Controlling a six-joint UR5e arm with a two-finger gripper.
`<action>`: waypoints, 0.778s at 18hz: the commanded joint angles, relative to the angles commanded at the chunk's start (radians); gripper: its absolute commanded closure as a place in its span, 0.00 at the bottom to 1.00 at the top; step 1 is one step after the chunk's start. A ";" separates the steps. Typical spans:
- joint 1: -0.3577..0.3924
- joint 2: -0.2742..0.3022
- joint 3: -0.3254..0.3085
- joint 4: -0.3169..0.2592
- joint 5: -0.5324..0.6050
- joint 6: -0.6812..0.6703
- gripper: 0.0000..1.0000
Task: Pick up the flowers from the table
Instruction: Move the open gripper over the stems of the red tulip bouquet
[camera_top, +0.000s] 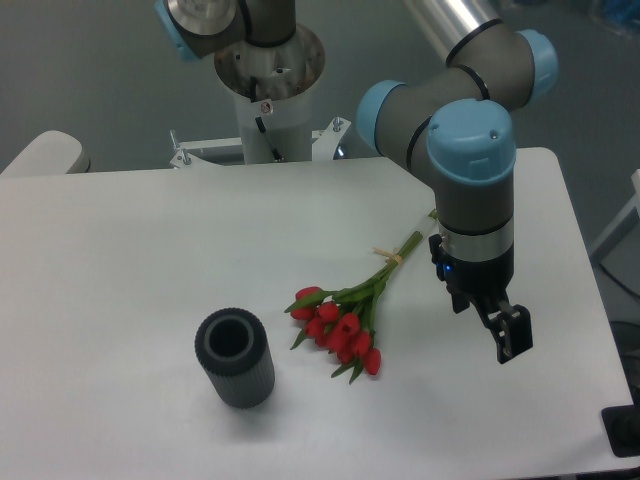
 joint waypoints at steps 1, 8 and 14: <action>0.000 0.000 -0.002 0.000 0.002 0.000 0.00; 0.003 0.014 -0.060 0.005 0.003 -0.017 0.00; 0.015 0.071 -0.159 0.011 0.011 -0.242 0.00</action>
